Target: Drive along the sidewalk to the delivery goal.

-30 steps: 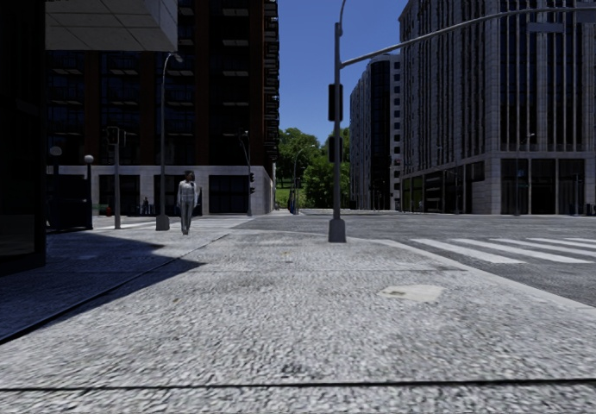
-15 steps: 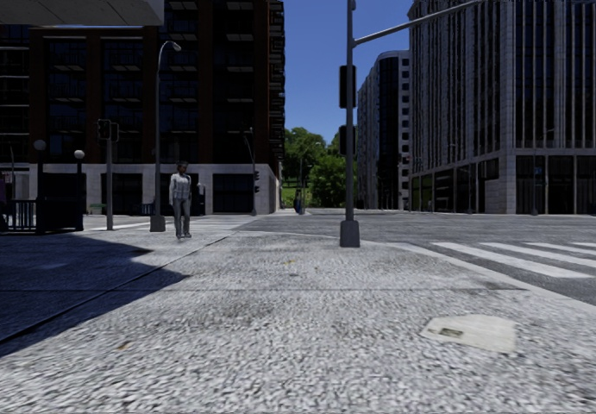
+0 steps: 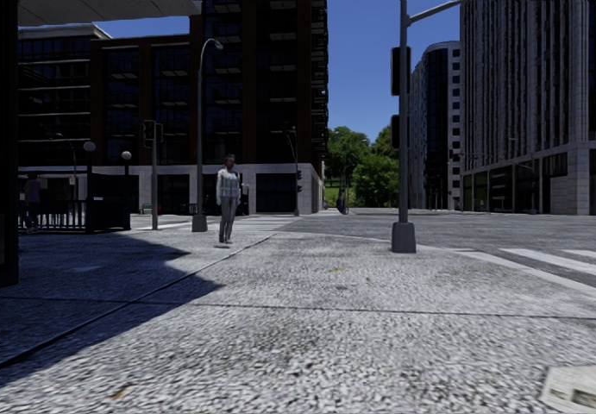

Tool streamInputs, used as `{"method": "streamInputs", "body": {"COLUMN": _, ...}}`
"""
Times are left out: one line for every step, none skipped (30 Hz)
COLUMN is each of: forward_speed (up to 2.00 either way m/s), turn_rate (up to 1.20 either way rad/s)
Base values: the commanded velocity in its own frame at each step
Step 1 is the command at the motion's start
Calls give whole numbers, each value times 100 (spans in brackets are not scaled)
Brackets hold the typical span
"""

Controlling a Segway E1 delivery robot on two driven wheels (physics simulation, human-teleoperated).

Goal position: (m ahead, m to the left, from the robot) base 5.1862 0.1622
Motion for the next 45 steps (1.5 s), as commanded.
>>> {"method": "streamInputs", "body": {"forward_speed": 103, "turn_rate": 0}}
{"method": "streamInputs", "body": {"forward_speed": 103, "turn_rate": 0}}
{"method": "streamInputs", "body": {"forward_speed": 102, "turn_rate": 0}}
{"method": "streamInputs", "body": {"forward_speed": 102, "turn_rate": 0}}
{"method": "streamInputs", "body": {"forward_speed": 102, "turn_rate": 0}}
{"method": "streamInputs", "body": {"forward_speed": 102, "turn_rate": 0}}
{"method": "streamInputs", "body": {"forward_speed": 102, "turn_rate": 0}}
{"method": "streamInputs", "body": {"forward_speed": 101, "turn_rate": 0}}
{"method": "streamInputs", "body": {"forward_speed": 101, "turn_rate": 0}}
{"method": "streamInputs", "body": {"forward_speed": 101, "turn_rate": 0}}
{"method": "streamInputs", "body": {"forward_speed": 101, "turn_rate": 0}}
{"method": "streamInputs", "body": {"forward_speed": 101, "turn_rate": 0}}
{"method": "streamInputs", "body": {"forward_speed": 100, "turn_rate": 0}}
{"method": "streamInputs", "body": {"forward_speed": 100, "turn_rate": 0}}
{"method": "streamInputs", "body": {"forward_speed": 100, "turn_rate": 0}}
{"method": "streamInputs", "body": {"forward_speed": 100, "turn_rate": 0}}
{"method": "streamInputs", "body": {"forward_speed": 100, "turn_rate": -12}}
{"method": "streamInputs", "body": {"forward_speed": 100, "turn_rate": -25}}
{"method": "streamInputs", "body": {"forward_speed": 100, "turn_rate": -25}}
{"method": "streamInputs", "body": {"forward_speed": 101, "turn_rate": -35}}
{"method": "streamInputs", "body": {"forward_speed": 109, "turn_rate": -46}}
{"method": "streamInputs", "body": {"forward_speed": 122, "turn_rate": -70}}
{"method": "streamInputs", "body": {"forward_speed": 127, "turn_rate": -81}}
{"method": "streamInputs", "body": {"forward_speed": 127, "turn_rate": -81}}
{"method": "streamInputs", "body": {"forward_speed": 129, "turn_rate": -76}}
{"method": "streamInputs", "body": {"forward_speed": 129, "turn_rate": -60}}
{"method": "streamInputs", "body": {"forward_speed": 128, "turn_rate": -56}}
{"method": "streamInputs", "body": {"forward_speed": 128, "turn_rate": -56}}
{"method": "streamInputs", "body": {"forward_speed": 128, "turn_rate": 0}}
{"method": "streamInputs", "body": {"forward_speed": 128, "turn_rate": 0}}
{"method": "streamInputs", "body": {"forward_speed": 128, "turn_rate": 0}}
{"method": "streamInputs", "body": {"forward_speed": 128, "turn_rate": 0}}
{"method": "streamInputs", "body": {"forward_speed": 128, "turn_rate": 0}}
{"method": "streamInputs", "body": {"forward_speed": 128, "turn_rate": 0}}
{"method": "streamInputs", "body": {"forward_speed": 128, "turn_rate": 0}}
{"method": "streamInputs", "body": {"forward_speed": 128, "turn_rate": 0}}
{"method": "streamInputs", "body": {"forward_speed": 128, "turn_rate": 0}}
{"method": "streamInputs", "body": {"forward_speed": 128, "turn_rate": 0}}
{"method": "streamInputs", "body": {"forward_speed": 128, "turn_rate": 0}}
{"method": "streamInputs", "body": {"forward_speed": 128, "turn_rate": 0}}
{"method": "streamInputs", "body": {"forward_speed": 132, "turn_rate": 0}}
{"method": "streamInputs", "body": {"forward_speed": 139, "turn_rate": 0}}
{"method": "streamInputs", "body": {"forward_speed": 146, "turn_rate": 0}}
{"method": "streamInputs", "body": {"forward_speed": 149, "turn_rate": 0}}
{"method": "streamInputs", "body": {"forward_speed": 149, "turn_rate": 0}}
